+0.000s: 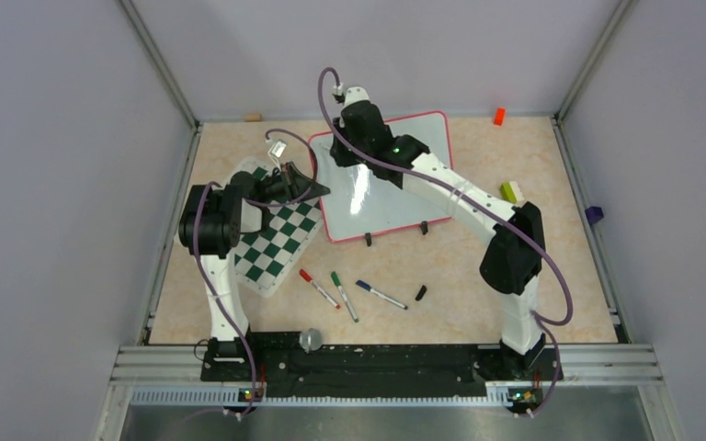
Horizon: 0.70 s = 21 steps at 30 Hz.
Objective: Write a sentence on the whiteboard
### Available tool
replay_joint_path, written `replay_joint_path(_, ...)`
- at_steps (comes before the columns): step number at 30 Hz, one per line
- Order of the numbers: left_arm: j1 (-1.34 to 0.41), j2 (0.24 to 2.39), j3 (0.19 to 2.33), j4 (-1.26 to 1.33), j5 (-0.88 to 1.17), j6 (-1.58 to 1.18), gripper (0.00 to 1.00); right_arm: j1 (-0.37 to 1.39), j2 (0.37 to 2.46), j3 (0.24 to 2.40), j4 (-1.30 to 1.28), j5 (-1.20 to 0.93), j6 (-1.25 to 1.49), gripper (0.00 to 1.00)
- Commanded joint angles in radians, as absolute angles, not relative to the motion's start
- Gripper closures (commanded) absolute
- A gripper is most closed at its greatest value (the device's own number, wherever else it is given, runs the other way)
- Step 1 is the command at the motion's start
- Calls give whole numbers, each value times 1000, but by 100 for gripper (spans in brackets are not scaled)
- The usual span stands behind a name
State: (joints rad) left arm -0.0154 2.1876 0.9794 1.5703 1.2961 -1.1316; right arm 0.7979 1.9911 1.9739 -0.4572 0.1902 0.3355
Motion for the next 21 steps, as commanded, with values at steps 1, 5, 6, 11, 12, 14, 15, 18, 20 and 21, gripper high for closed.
replay_joint_path(1, -41, 2154, 960, 1618, 1360, -1160, 100, 810, 1960, 1947, -447, 199, 341, 100)
replay_joint_path(5, -42, 2150, 957, 1618, 1360, -1157, 100, 811, 1940, 1914, -447, 197, 348, 100)
replay_joint_path(6, -41, 2151, 956, 1617, 1359, -1157, 100, 810, 1935, 1906, -448, 196, 352, 100)
replay_joint_path(11, -42, 2145, 951, 1618, 1360, -1153, 100, 810, 1913, 1874, -447, 189, 365, 100)
replay_joint_path(12, -41, 2144, 951, 1618, 1361, -1152, 100, 810, 1909, 1869, -448, 186, 369, 100)
replay_joint_path(14, -41, 2144, 951, 1618, 1360, -1150, 100, 811, 1902, 1860, -451, 185, 372, 100)
replay_joint_path(15, -42, 2143, 951, 1618, 1359, -1150, 100, 810, 1900, 1856, -452, 184, 375, 100)
replay_joint_path(18, -43, 2143, 952, 1618, 1359, -1150, 100, 810, 1895, 1844, -454, 178, 385, 100)
replay_joint_path(20, -43, 2142, 951, 1618, 1357, -1149, 100, 811, 1892, 1838, -457, 174, 390, 100)
replay_joint_path(21, -43, 2142, 951, 1618, 1358, -1149, 100, 811, 1892, 1836, -457, 173, 394, 100)
